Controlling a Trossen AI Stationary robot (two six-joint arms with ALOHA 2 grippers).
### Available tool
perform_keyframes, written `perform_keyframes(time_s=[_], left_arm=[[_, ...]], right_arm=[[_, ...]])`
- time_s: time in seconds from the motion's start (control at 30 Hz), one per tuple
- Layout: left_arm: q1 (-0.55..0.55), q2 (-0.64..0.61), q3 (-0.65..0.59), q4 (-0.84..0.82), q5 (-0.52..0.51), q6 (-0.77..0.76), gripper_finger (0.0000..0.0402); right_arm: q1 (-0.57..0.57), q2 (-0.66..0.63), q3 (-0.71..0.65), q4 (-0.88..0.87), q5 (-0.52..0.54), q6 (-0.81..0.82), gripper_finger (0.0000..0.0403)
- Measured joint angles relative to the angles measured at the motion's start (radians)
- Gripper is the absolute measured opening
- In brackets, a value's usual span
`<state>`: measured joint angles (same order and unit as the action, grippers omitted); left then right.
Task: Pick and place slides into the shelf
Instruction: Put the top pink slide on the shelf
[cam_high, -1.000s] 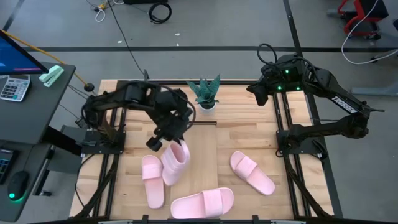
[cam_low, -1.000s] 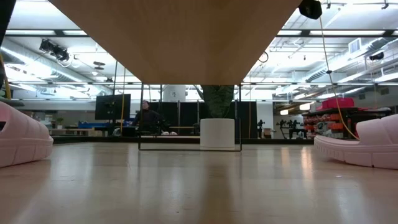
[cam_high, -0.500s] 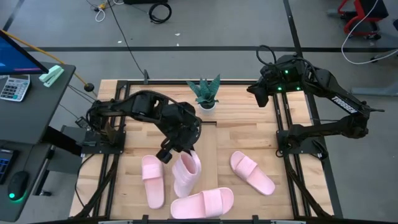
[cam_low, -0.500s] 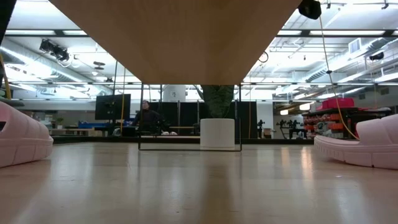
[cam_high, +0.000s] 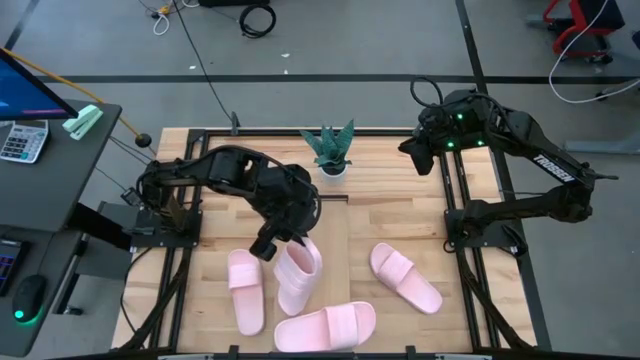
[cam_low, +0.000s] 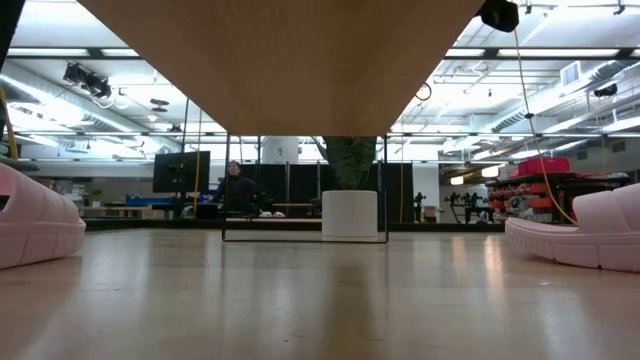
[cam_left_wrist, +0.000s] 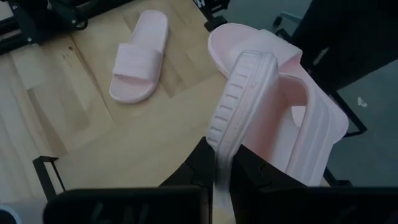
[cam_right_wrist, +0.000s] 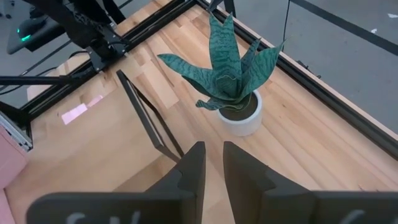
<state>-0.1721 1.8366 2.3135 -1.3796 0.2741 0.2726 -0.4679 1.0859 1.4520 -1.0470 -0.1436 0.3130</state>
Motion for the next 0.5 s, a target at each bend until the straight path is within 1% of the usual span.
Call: perform_keyframes(time_s=[0.1,0.2,0.5], left_arm=[[0.003,0.0,0.0,-0.005,0.0,0.006,0.0027],[0.003,0.003,0.0,-0.004,0.017,0.048,0.0027],[0.023,0.013,0.0,0.019,0.022,0.132,0.0027]], right_arm=[[0.0,0.0,0.0,0.0,0.0,0.005,0.0061],[0.0,0.0,0.0,0.0,0.003,0.007,0.006],[-0.001,0.0,0.0,0.001,0.003,0.008,0.0059]])
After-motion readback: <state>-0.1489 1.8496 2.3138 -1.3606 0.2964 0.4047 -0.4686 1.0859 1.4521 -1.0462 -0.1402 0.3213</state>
